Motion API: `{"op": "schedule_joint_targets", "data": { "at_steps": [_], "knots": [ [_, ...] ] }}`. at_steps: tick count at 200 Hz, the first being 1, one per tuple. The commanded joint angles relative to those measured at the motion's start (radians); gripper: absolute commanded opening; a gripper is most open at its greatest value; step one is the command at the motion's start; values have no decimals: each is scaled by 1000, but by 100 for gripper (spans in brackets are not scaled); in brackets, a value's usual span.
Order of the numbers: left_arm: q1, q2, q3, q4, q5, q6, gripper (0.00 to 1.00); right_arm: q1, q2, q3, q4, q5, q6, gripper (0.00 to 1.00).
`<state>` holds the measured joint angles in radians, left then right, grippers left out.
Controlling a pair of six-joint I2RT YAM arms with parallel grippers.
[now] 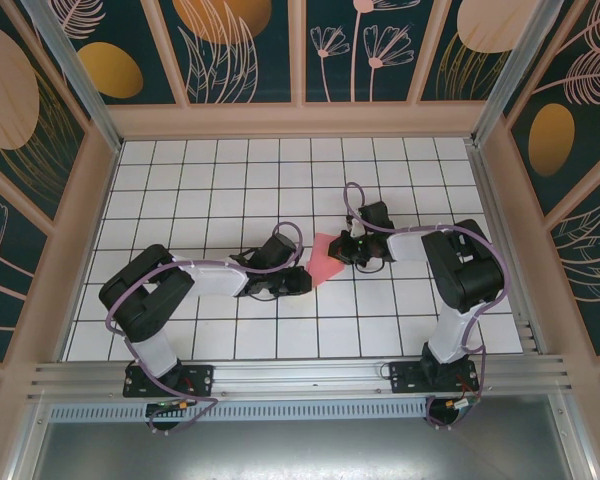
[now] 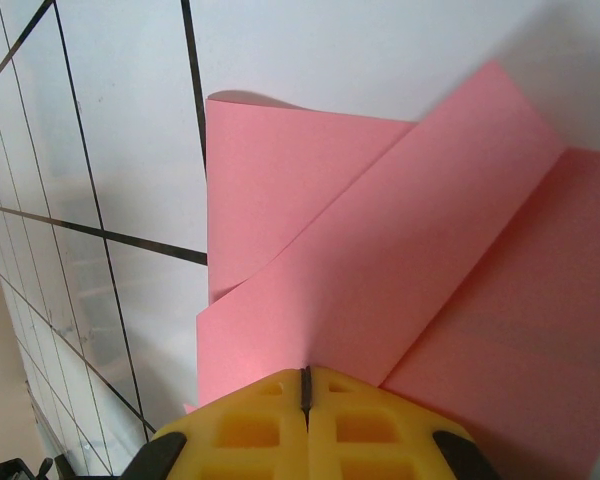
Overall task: Fold a paper plane with a square sheet of paper (pick it up from the middle)
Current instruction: Fourth fold the wing at the center of the table.
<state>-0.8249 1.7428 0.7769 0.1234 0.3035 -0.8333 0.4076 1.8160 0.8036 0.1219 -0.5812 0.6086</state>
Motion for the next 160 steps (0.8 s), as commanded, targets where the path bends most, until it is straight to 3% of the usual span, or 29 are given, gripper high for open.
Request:
{"op": "schedule_joint_targets", "data": {
  "at_steps": [1, 65, 120, 160],
  "knots": [
    [-5, 22, -12, -102, -14, 29, 19, 7, 91, -25, -126, 162, -21, 4],
    [-3, -67, 49, -33, -37, 21, 18, 7, 94, -29, -124, 162, -20, 4],
    [-2, 102, 222, -56, -72, 75, 14, 7, 101, -30, -125, 160, -21, 3],
    [-1, 156, 240, -73, -105, 85, 11, 7, 100, -35, -126, 161, -23, 3]
  ]
}}
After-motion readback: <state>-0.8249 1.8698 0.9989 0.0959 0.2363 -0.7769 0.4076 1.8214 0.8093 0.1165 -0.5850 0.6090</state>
